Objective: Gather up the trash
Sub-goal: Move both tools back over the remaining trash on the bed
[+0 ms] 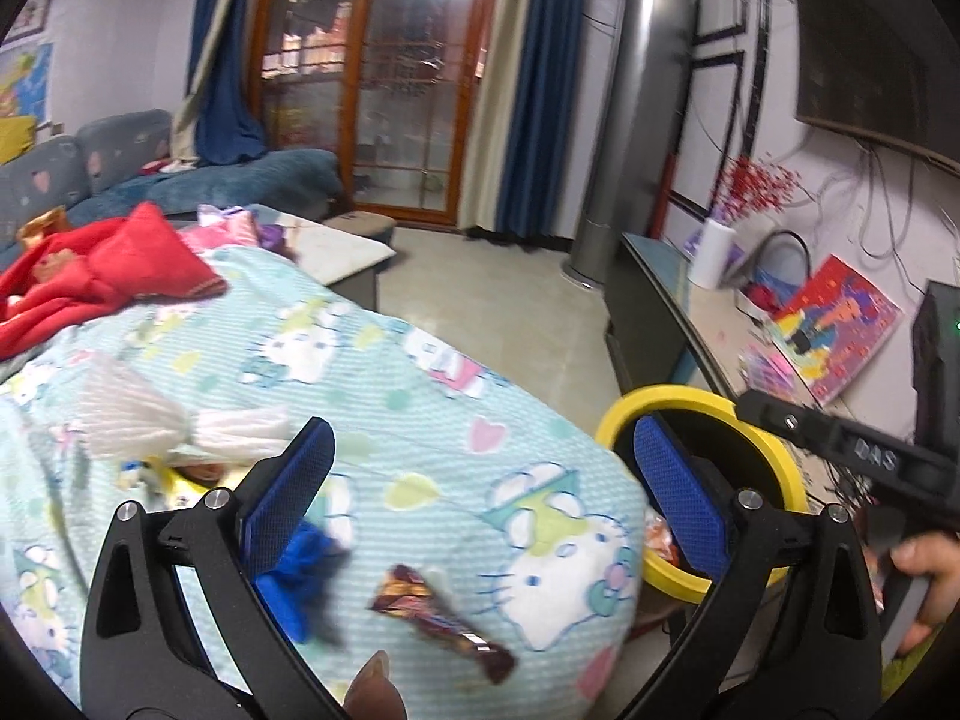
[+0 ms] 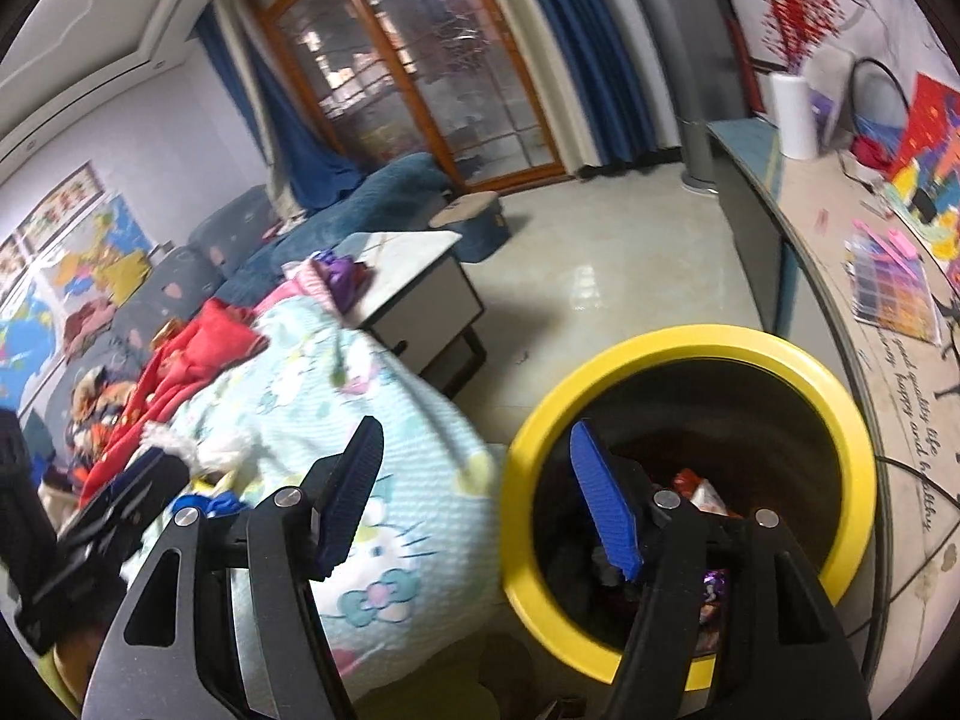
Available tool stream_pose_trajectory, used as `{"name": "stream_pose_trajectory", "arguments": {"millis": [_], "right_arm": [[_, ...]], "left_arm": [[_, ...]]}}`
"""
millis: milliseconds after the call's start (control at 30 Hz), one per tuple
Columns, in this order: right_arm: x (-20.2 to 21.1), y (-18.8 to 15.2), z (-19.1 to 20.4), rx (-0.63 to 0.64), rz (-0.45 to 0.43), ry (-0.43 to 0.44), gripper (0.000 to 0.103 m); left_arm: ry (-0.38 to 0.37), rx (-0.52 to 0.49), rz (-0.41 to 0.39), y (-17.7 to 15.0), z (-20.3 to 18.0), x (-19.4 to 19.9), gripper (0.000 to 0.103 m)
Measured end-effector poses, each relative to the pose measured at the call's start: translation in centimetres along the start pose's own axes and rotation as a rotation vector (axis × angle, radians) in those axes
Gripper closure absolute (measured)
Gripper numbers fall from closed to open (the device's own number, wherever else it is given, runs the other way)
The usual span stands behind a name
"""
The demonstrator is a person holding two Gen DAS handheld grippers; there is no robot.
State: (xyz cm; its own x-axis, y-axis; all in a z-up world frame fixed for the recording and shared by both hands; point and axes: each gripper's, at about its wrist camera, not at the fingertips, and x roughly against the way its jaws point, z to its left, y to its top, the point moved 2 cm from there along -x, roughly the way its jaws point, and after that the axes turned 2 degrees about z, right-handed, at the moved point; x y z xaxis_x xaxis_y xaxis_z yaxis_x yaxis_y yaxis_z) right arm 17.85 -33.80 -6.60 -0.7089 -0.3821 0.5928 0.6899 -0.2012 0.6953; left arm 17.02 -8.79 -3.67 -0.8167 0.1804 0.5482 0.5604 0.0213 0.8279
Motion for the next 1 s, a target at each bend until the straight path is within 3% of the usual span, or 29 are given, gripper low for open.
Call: {"name": "stream_pose_trajectory", "arguments": {"millis": [300,1000], "right_arm": [[-0.4,-1.2,5.2,0.152,0.022,0.056,0.040],[-2.2,-3.7,12.5,0.339,0.097,0.157,0.039]], "left_arm": [[0.080,0.046,-0.047,0.4,3.7,1.5,0.011],[0.225,0.158,-0.104,0.3,10.9,3.6,0.011]]}}
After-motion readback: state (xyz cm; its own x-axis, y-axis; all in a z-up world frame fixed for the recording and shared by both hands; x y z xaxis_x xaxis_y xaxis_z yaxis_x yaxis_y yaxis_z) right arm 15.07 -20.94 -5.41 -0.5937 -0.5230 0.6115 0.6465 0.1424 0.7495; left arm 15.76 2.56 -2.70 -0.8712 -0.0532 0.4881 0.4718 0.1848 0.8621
